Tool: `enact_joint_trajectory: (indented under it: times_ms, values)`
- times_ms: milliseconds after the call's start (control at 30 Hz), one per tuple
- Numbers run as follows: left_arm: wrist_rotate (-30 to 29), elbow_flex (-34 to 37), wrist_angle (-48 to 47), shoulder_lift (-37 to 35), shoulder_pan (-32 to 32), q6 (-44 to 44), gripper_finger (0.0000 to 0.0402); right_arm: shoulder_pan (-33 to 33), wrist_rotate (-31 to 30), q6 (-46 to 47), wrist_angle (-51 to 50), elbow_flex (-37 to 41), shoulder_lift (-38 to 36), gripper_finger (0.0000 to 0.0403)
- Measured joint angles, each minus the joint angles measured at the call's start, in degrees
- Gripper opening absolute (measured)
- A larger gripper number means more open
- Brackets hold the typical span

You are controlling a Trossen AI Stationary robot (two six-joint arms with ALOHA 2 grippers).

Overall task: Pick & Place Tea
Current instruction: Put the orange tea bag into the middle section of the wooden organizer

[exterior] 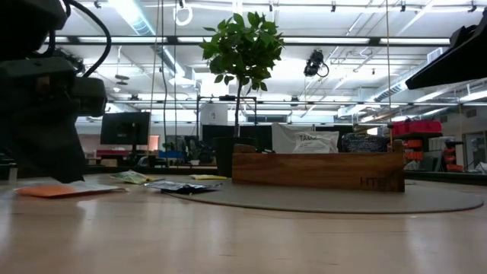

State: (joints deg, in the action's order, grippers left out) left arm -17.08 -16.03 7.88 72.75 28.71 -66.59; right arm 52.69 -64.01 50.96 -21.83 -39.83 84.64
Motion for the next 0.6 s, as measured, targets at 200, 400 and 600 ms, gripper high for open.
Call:
enact_joint_trajectory:
  times_ms: [200,400,600]
  values:
    - [0.27,-0.04,1.58,2.18,0.54,-2.70,0.0191,-0.22,0.02,0.00,0.00,0.01,0.00,0.0149]
    - [1.46,-0.07,5.81,5.42,1.00,-3.23,0.0149,-0.22,0.46,0.00,-0.02,0.00,0.00,0.0149]
    - [1.35,0.03,5.62,6.01,2.19,-1.05,0.0067,-0.24,0.44,-0.08,-0.09,0.00,0.00,0.0149]
